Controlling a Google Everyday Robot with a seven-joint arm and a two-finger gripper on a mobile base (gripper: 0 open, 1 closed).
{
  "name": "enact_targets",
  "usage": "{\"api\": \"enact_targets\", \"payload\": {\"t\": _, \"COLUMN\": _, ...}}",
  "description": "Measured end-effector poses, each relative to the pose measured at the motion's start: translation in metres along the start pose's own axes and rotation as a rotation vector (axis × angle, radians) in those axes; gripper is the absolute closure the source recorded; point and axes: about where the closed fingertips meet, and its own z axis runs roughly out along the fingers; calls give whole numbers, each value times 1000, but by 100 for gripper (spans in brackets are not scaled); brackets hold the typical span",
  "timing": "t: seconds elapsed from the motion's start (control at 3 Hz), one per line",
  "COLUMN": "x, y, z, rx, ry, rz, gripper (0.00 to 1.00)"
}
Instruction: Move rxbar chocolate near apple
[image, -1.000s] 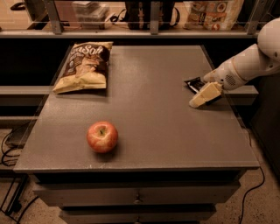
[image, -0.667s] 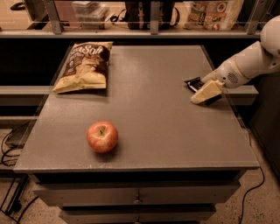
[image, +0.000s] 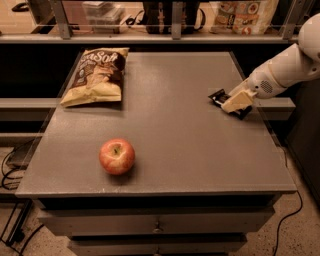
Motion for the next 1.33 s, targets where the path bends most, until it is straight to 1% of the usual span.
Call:
{"api": "enact_targets", "payload": {"t": 0.33, "x": -28, "y": 16, "z": -14, "rx": 17, "ry": 6, "rz": -76, "gripper": 100}}
{"api": "enact_targets", "payload": {"t": 0.67, "x": -80, "y": 49, "z": -36, "rx": 25, "ry": 18, "rz": -235, "gripper": 100}}
{"api": "enact_targets", "payload": {"t": 1.0, "x": -129, "y": 97, "z": -53, "rx": -9, "ry": -3, "rz": -391, "gripper": 100}}
{"api": "enact_targets", "payload": {"t": 1.33, "x": -132, "y": 99, "z": -55, "rx": -7, "ry": -5, "rz": -397, "gripper": 100}}
